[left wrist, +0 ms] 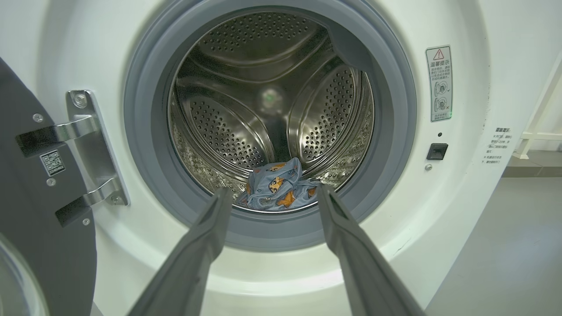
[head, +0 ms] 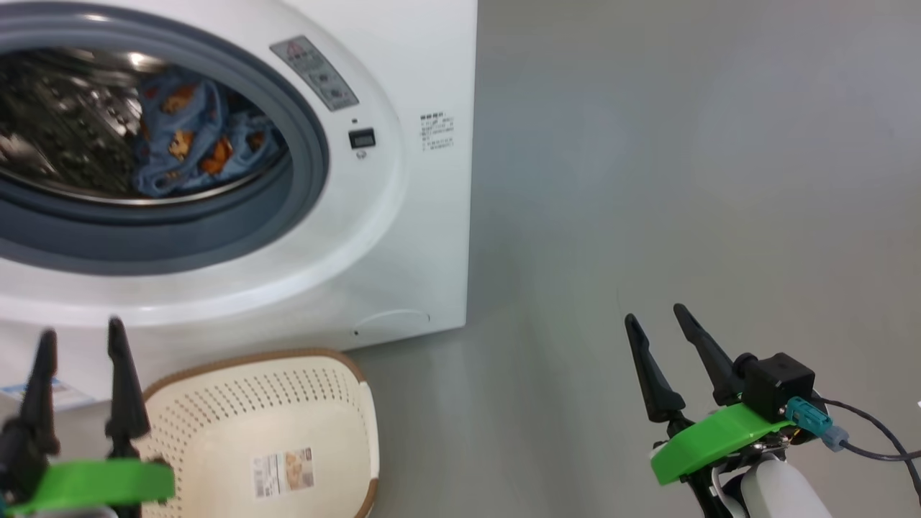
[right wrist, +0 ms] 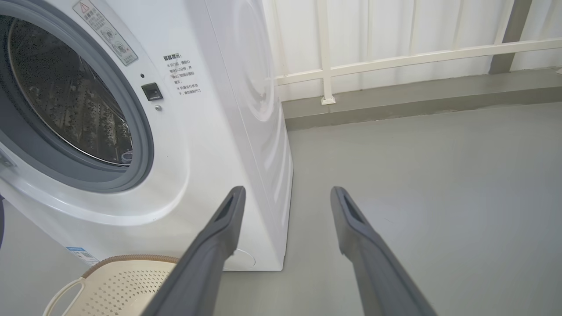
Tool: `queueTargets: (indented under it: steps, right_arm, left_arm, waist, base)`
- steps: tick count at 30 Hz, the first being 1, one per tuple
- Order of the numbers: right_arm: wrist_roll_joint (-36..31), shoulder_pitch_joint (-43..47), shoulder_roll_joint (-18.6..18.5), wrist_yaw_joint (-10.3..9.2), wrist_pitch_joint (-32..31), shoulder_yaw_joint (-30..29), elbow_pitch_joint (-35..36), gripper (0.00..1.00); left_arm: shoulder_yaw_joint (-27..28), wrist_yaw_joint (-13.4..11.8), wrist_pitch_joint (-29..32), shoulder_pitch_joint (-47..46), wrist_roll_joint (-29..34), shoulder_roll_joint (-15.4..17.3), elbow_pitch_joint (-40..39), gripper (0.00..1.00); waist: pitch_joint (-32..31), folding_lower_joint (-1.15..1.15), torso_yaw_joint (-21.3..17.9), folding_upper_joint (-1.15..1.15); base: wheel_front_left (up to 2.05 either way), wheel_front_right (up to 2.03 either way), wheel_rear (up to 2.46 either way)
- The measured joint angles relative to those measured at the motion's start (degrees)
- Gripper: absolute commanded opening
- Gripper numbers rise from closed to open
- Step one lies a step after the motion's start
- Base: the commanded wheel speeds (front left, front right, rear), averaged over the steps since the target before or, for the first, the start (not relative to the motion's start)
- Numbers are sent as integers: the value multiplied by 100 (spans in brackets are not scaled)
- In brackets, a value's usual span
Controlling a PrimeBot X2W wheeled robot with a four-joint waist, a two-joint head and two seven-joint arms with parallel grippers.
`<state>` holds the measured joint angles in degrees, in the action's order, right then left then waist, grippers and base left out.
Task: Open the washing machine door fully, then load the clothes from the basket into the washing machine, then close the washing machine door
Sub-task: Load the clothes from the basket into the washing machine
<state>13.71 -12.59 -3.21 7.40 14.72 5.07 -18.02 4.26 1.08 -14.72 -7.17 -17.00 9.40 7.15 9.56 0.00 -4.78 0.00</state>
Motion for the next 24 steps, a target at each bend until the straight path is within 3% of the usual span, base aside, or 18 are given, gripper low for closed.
queueTargets:
  steps: [11,24]
  right_arm:
    - [-2,231,2,0,0,-18,-22,100]
    - [-63,332,5,0,0,-29,-25,100]
  left_arm:
    - [219,-33,0,1001,326,-392,-302,100]
    - [257,-26,1,1591,673,-592,-396,100]
  waist:
    - [-586,0,9,0]
    - [-779,0,79,0]
  base:
    - [0,0,0]
    - [0,0,0]
